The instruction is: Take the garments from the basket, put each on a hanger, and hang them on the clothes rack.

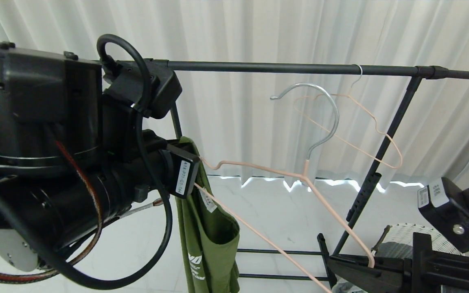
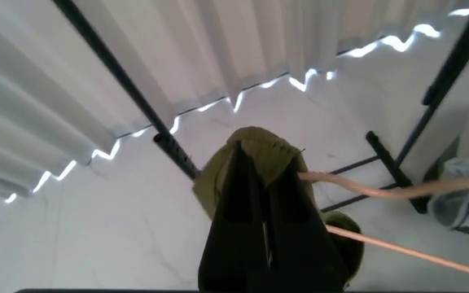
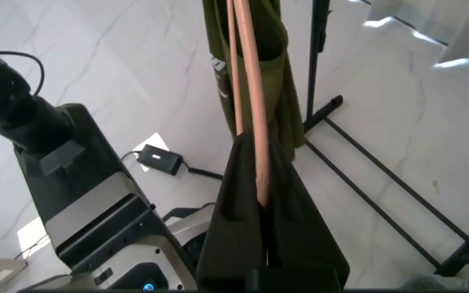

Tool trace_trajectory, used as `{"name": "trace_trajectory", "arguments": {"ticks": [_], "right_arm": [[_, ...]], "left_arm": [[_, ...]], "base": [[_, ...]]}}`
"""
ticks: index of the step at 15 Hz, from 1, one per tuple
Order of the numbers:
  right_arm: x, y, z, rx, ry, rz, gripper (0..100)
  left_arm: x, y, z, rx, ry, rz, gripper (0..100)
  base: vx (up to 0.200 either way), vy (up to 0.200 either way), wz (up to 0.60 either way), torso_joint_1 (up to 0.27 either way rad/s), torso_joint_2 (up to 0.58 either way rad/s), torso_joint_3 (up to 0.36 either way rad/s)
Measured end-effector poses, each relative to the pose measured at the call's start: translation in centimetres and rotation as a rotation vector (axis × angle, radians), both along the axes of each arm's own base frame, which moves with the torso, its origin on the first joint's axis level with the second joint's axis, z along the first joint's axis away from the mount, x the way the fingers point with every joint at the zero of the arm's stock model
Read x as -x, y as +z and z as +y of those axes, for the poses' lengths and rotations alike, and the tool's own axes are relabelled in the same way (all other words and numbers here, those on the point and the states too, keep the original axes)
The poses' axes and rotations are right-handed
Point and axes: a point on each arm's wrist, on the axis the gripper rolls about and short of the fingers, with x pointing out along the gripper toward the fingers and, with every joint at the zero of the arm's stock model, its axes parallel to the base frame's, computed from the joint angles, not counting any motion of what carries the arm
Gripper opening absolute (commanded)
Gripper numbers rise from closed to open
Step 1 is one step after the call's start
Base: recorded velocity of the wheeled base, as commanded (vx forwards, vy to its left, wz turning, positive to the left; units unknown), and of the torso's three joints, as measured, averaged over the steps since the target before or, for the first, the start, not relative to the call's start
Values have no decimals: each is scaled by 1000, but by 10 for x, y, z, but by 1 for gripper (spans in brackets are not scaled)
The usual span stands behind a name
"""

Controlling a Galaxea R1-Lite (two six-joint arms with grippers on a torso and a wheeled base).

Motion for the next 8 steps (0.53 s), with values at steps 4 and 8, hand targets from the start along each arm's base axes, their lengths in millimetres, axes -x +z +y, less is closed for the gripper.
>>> {"name": "trace_trajectory", "arguments": {"ticks": [4,8], "right_arm": [[-4,-1,8,-14,1,-6,0],[-8,-8,20,-4,26,8,0]], "left_arm": [[13,3,-10,21,-95,1,0],[26,6,-17,38,-188,1,0]], "base": [[0,0,0,0,0,0],[0,0,0,0,0,0]]}}
